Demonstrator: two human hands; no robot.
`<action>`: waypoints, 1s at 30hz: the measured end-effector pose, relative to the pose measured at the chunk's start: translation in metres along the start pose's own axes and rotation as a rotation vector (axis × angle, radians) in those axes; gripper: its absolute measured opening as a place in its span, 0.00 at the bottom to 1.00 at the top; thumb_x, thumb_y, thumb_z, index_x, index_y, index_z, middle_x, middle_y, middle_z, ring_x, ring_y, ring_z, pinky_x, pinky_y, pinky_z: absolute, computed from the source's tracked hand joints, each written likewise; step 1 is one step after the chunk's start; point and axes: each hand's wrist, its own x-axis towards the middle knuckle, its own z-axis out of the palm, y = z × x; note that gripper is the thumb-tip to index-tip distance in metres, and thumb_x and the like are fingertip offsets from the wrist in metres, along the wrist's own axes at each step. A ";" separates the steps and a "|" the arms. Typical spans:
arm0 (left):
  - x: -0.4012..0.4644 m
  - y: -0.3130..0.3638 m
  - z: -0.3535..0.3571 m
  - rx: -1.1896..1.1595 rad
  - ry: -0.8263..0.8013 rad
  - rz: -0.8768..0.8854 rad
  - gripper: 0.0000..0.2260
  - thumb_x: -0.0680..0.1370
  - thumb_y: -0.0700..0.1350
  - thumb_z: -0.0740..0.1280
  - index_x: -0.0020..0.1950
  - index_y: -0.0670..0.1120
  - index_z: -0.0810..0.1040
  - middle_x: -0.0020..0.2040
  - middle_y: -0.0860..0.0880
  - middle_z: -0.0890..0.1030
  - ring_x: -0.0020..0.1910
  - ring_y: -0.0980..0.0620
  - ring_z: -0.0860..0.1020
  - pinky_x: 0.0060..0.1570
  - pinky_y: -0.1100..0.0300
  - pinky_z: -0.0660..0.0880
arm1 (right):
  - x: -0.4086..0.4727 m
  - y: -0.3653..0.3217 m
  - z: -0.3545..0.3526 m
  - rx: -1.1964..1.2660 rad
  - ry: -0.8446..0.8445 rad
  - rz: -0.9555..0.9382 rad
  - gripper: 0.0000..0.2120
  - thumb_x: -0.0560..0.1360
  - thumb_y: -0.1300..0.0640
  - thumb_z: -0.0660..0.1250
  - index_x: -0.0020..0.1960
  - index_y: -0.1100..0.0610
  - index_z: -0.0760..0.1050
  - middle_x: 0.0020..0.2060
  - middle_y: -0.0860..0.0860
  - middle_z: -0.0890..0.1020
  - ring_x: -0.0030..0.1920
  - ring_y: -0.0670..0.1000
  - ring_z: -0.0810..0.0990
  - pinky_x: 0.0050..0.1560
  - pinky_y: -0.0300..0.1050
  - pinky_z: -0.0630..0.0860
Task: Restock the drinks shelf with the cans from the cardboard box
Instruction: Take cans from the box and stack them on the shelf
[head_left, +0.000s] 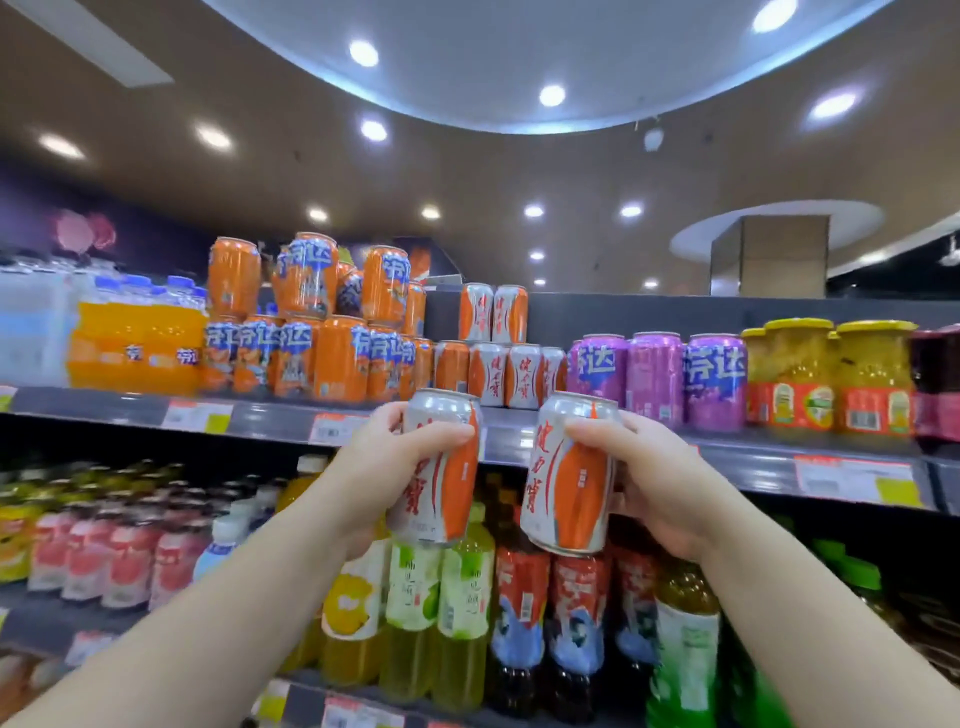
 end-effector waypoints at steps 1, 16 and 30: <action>0.007 0.003 -0.008 0.001 -0.001 0.004 0.22 0.69 0.54 0.76 0.59 0.52 0.75 0.44 0.50 0.86 0.42 0.50 0.86 0.36 0.54 0.82 | 0.008 -0.005 0.004 -0.009 -0.013 -0.012 0.22 0.63 0.41 0.74 0.54 0.48 0.79 0.46 0.48 0.87 0.47 0.49 0.86 0.47 0.50 0.80; 0.127 0.038 -0.055 -0.174 -0.089 0.022 0.21 0.71 0.53 0.74 0.60 0.48 0.75 0.46 0.45 0.87 0.44 0.45 0.86 0.39 0.50 0.82 | 0.148 -0.060 0.032 -0.155 0.171 -0.052 0.16 0.73 0.45 0.72 0.56 0.52 0.79 0.45 0.49 0.87 0.47 0.51 0.86 0.41 0.48 0.81; 0.191 0.037 -0.056 -0.210 -0.085 0.019 0.23 0.71 0.49 0.75 0.62 0.40 0.76 0.45 0.41 0.86 0.39 0.44 0.86 0.35 0.53 0.81 | 0.215 -0.001 0.052 -0.184 0.243 0.080 0.18 0.73 0.48 0.73 0.59 0.54 0.77 0.47 0.51 0.87 0.48 0.53 0.85 0.44 0.52 0.80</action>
